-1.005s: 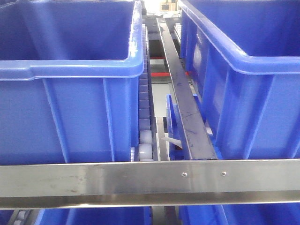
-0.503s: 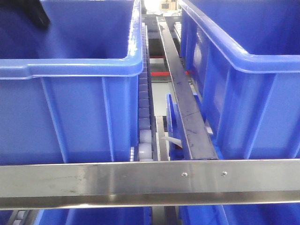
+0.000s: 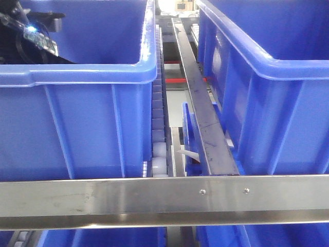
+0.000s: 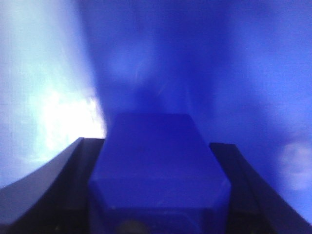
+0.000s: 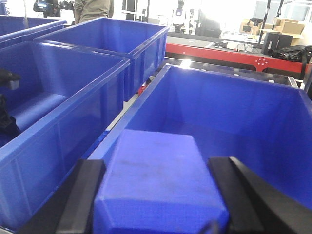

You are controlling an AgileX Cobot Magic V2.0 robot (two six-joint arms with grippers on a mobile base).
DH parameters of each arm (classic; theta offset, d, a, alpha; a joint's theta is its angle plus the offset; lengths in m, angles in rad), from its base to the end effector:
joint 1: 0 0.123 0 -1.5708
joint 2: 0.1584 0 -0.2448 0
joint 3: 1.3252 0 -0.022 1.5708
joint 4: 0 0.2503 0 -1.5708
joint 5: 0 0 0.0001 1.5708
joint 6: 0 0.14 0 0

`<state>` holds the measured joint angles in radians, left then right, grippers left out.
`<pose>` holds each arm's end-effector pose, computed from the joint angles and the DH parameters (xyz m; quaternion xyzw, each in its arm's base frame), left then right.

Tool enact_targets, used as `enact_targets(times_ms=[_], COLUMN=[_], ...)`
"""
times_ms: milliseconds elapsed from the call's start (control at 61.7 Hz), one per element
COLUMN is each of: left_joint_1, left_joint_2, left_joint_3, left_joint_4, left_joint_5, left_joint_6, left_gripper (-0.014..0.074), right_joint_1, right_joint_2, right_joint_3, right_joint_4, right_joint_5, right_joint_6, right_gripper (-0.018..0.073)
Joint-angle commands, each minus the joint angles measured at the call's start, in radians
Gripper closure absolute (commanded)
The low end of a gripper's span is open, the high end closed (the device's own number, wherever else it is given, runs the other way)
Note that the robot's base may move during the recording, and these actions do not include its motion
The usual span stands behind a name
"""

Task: Pick and sort blue part to right shelf
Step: 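Lower the left gripper into the bin and open it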

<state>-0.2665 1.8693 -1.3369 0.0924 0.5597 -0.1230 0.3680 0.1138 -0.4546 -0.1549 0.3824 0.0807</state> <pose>0.4055 -0.1036 0.1368 0.0994 0.9545 -0.0202 0.2803 0.1171 0.0365 0.3196 -0.1270 0.6775 0.0903 0.7188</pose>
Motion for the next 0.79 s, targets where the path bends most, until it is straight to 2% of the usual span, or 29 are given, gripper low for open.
enact_targets(times_ms=[0,227,292,438,535,778], left_joint_1=[-0.007,-0.003,-0.001,-0.001,-0.015,-0.066], left_joint_2=[-0.036,-0.036,-0.036,-0.078,-0.157,-0.457], left_joint_3=[-0.032,-0.072,-0.101,-0.142,-0.119,0.138], left_joint_4=[0.009,0.024,0.024,0.024,0.003,-0.006], left_joint_5=[-0.050,-0.017,0.021,0.073,0.097,0.009], left_joint_6=[-0.002,-0.002,-0.002,0.017,0.017,0.015], left_gripper=[0.0232,-0.0050,-0.0078,-0.0061,-0.0007,0.0188], right_joint_1=[-0.001,-0.001,-0.001,-0.001,-0.001,-0.001], right_joint_2=[0.014,0.014,0.014,0.014,0.014,0.014], right_joint_3=[-0.026,-0.026,-0.026,-0.026,-0.026,-0.026], right_joint_4=[-0.012,-0.012,-0.012,-0.012,-0.012,-0.012], right_joint_5=[-0.088,-0.088,-0.088,-0.088,-0.085,-0.024], right_joint_6=[-0.007,-0.007,-0.007,-0.007,-0.007,-0.007], right_gripper=[0.0370,0.0370,0.0370,0.0370,0.0370,0.0370])
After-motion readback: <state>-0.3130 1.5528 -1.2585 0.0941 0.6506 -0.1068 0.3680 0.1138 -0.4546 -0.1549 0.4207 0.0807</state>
